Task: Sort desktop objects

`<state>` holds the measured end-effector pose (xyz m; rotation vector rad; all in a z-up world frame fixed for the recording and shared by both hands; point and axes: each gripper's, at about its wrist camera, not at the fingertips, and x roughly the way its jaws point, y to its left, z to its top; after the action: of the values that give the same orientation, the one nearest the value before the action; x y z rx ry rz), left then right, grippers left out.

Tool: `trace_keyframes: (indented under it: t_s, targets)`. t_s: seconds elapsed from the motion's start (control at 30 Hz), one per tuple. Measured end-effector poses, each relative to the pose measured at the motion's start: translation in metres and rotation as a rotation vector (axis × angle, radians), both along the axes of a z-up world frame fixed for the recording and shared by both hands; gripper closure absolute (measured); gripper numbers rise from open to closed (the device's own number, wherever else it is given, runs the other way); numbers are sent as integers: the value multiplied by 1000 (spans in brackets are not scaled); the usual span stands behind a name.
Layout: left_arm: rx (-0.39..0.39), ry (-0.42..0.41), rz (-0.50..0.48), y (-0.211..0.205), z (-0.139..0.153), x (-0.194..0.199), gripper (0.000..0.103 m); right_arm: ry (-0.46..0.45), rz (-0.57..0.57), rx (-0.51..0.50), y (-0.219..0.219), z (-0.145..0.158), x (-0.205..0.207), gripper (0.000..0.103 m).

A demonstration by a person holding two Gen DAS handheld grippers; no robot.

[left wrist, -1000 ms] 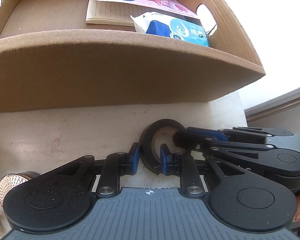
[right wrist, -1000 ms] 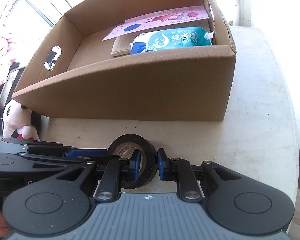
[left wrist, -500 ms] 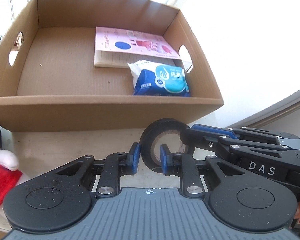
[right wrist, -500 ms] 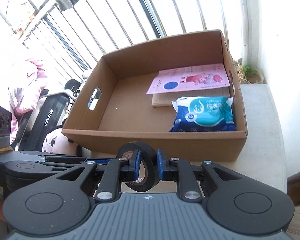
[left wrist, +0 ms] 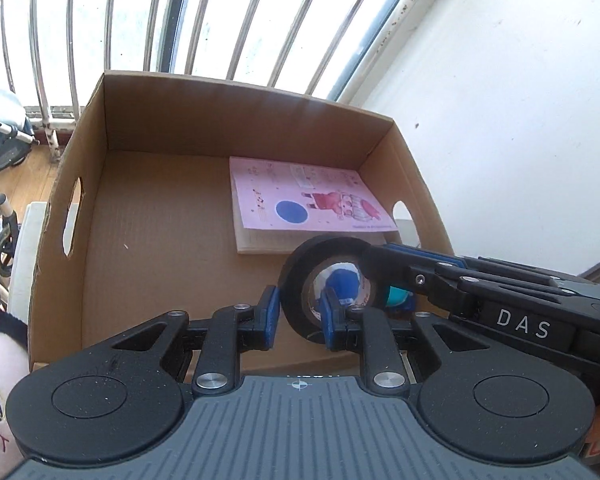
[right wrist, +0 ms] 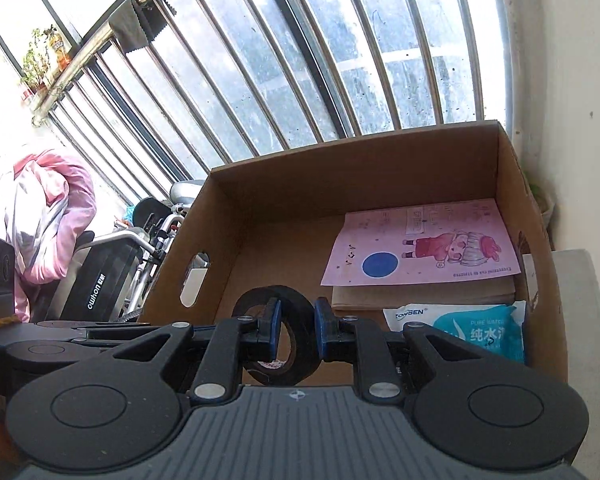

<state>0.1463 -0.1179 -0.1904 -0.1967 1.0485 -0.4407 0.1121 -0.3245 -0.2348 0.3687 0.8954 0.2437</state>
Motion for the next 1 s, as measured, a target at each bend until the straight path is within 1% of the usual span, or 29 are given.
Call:
trace_keyframes:
  t_s: [0.17, 0.43, 0.63, 0.77, 0.9, 1.0]
  targets:
    - [14, 46, 5, 3, -32, 33, 83, 80, -18, 10, -5, -34, 26, 83]
    - [34, 114, -40, -5, -72, 63, 83, 197, -15, -52, -4, -71, 54, 83]
    - [29, 181, -60, -7, -93, 78, 83, 264, -2, -87, 0, -86, 66, 84]
    - [38, 212, -71, -9, -101, 83, 84, 302, 11, -137, 6, -93, 72, 85]
    - [36, 243, -79, -10, -107, 89, 85, 332, 10, -172, 11, -97, 74, 89]
    - [37, 269, -82, -11, -112, 93, 86, 336, 1, -185, 13, -98, 74, 89]
